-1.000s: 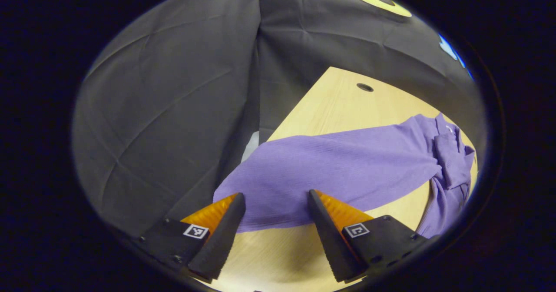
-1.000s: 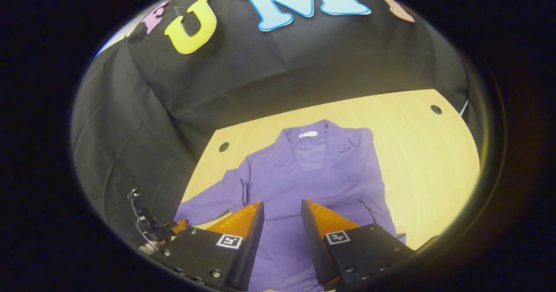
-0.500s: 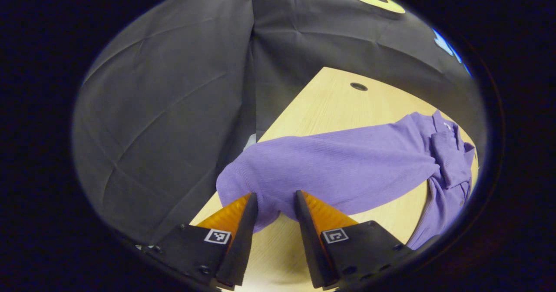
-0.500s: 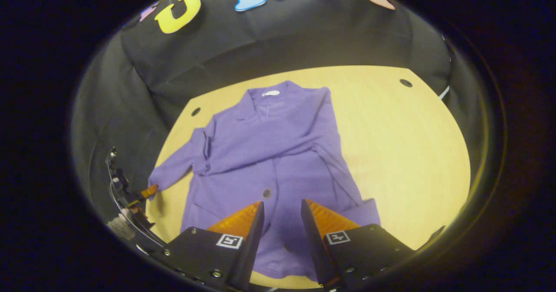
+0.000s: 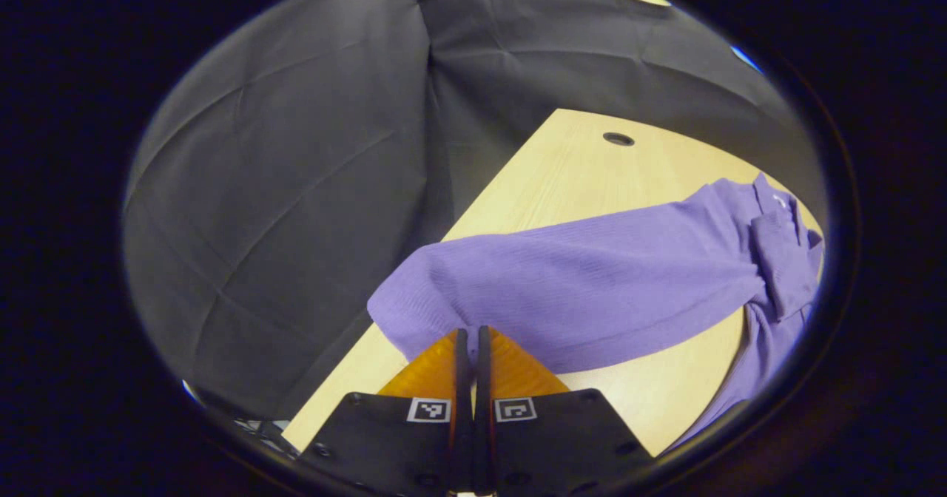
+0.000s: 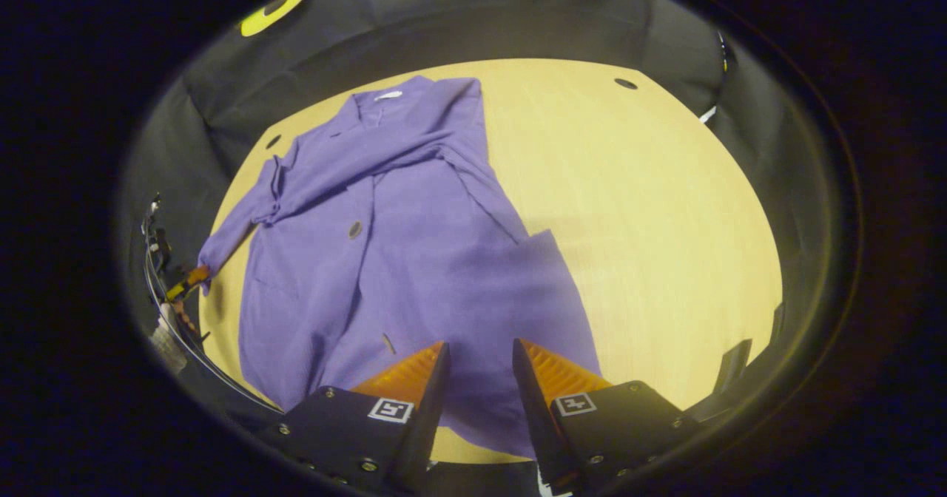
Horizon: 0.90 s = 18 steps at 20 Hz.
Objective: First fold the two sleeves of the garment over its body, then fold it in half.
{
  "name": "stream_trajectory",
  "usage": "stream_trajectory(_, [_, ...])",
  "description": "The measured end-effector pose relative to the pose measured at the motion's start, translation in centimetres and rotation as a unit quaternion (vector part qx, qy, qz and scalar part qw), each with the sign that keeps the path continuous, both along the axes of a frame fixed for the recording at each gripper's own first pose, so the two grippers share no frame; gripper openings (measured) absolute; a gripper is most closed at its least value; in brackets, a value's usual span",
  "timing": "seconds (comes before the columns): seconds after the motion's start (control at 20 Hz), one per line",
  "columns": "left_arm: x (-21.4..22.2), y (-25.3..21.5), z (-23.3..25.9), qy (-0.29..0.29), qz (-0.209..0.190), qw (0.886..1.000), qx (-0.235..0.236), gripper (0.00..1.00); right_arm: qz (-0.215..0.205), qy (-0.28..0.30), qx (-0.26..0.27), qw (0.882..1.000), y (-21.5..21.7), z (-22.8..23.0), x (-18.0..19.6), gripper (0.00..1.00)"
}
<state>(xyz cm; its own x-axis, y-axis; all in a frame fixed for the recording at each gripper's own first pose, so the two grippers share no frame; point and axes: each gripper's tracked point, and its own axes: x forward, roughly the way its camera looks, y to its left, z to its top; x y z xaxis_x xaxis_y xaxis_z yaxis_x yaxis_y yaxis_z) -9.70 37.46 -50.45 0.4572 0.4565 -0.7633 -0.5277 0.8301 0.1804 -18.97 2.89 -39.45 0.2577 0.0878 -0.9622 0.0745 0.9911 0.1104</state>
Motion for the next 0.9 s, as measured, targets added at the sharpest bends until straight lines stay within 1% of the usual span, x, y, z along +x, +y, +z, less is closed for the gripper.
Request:
stream_trajectory(0.15, [0.2, 0.1, 0.2, 0.006, -0.009, 1.0, 0.01, 0.07, -0.006, 0.021, -0.03, 0.999, -1.5, -1.4, -1.5, 0.54])
stream_trajectory(0.25, [1.4, -0.3, 1.8, -0.01, -0.019, 1.0, 0.019, 0.07, -0.003, 0.032, -0.033, 0.999, -1.7, -2.0, -2.5, 0.53])
stream_trajectory(0.4, [4.6, -1.9, 5.7, -0.044, -0.049, 0.998, 0.021, 0.07, 0.003, 0.041, -0.031, 0.999, -1.3, -2.8, -2.9, 0.53])
stream_trajectory(0.55, [9.0, -4.2, 9.7, -0.079, -0.08, 0.993, 0.023, 0.07, 0.006, 0.037, -0.031, 0.999, -1.4, -2.9, -2.9, 0.53])
stream_trajectory(0.7, [13.8, -8.3, 13.3, -0.117, -0.11, 0.987, 0.019, 0.07, -0.001, 0.038, -0.029, 0.999, -1.4, -2.9, -2.8, 0.53])
stream_trajectory(0.9, [19.3, -15.4, 16.4, -0.152, -0.163, 0.975, 0.004, 0.07, -0.001, 0.034, -0.031, 0.999, -1.4, -3.0, -3.0, 0.54])
